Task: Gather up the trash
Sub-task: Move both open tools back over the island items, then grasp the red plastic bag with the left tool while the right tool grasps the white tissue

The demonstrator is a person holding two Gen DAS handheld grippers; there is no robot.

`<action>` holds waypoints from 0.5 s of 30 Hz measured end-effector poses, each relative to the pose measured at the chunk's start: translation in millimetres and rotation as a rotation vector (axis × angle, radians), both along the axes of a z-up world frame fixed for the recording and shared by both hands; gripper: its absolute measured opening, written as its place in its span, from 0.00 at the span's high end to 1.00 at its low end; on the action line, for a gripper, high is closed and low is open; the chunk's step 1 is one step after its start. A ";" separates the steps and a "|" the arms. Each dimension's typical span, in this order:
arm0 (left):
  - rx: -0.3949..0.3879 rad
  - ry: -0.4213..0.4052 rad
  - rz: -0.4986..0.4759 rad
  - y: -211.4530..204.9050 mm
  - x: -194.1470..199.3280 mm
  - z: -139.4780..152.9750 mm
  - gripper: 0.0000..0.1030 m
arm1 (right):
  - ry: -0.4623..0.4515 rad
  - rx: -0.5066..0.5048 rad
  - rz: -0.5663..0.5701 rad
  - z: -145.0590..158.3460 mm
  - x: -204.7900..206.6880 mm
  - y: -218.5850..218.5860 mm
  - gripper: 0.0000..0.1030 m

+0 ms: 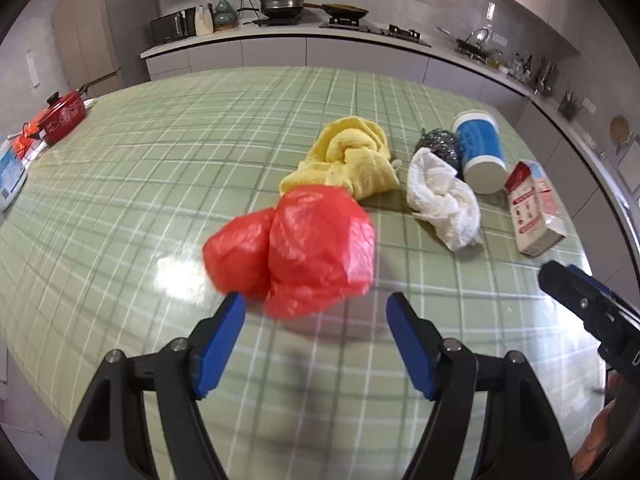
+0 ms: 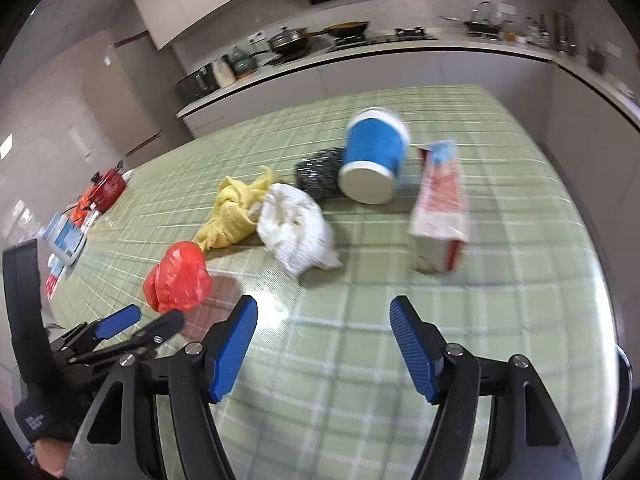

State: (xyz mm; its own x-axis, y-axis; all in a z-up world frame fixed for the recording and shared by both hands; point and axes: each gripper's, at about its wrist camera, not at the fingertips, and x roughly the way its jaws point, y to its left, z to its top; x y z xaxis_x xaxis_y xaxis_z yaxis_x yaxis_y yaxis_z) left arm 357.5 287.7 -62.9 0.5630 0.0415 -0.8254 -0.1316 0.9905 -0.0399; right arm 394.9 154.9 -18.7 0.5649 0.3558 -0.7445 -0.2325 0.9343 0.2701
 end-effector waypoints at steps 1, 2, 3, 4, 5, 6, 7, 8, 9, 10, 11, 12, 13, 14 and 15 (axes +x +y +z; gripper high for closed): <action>0.004 0.003 -0.004 -0.3 3.6 -1.2 0.28 | 0.000 -0.010 0.014 -1.8 6.6 5.8 0.31; 0.009 0.007 -0.007 -0.6 9.5 -3.6 0.28 | -0.002 -0.019 0.024 -3.3 11.3 11.0 0.31; 0.009 0.009 -0.011 -0.4 13.0 -5.1 0.28 | -0.001 -0.027 0.034 -5.4 17.9 16.2 0.31; 0.013 0.012 -0.016 -0.2 16.2 -6.4 0.28 | 0.004 -0.028 0.039 -7.7 24.5 20.3 0.31; 0.022 0.011 -0.024 0.5 20.7 -7.9 0.28 | 0.008 -0.027 0.043 -9.9 30.1 23.6 0.31; 0.027 0.011 -0.032 0.9 24.1 -9.1 0.28 | 0.010 -0.032 0.044 -11.3 34.3 26.3 0.31; 0.030 0.011 -0.039 1.1 26.1 -9.5 0.28 | 0.011 -0.045 0.042 -13.7 40.5 30.7 0.31; 0.030 0.014 -0.048 3.6 29.8 -11.1 0.28 | 0.012 -0.054 0.042 -16.1 46.1 33.6 0.31; 0.026 0.017 -0.055 5.4 31.9 -12.1 0.28 | 0.015 -0.059 0.041 -18.7 51.4 36.8 0.31; 0.020 0.019 -0.065 7.4 34.1 -13.3 0.28 | 0.021 -0.064 0.037 -22.3 57.9 40.9 0.31; 0.009 0.019 -0.083 11.0 36.5 -15.2 0.28 | 0.030 -0.071 0.031 -27.1 64.2 44.9 0.31; -0.002 0.020 -0.101 13.7 38.1 -17.0 0.28 | 0.035 -0.074 0.027 -31.0 68.4 47.7 0.31; -0.017 0.027 -0.120 15.7 40.5 -18.9 0.28 | 0.041 -0.074 0.022 -35.2 73.4 50.7 0.31; -0.028 0.033 -0.131 17.4 41.7 -20.6 0.34 | 0.049 -0.077 0.011 -40.7 79.7 54.3 0.31; -0.051 0.040 -0.143 22.5 43.1 -23.3 0.39 | 0.052 -0.076 0.005 -43.2 83.5 55.7 0.31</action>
State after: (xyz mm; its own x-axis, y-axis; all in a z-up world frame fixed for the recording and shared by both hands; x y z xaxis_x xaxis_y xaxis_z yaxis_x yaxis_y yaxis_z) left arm 400.6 310.3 -86.2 0.5270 -0.0793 -0.8461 0.0084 0.9961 -0.0881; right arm 478.3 210.6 -62.0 0.5228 0.3004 -0.7978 -0.2249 0.9513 0.2108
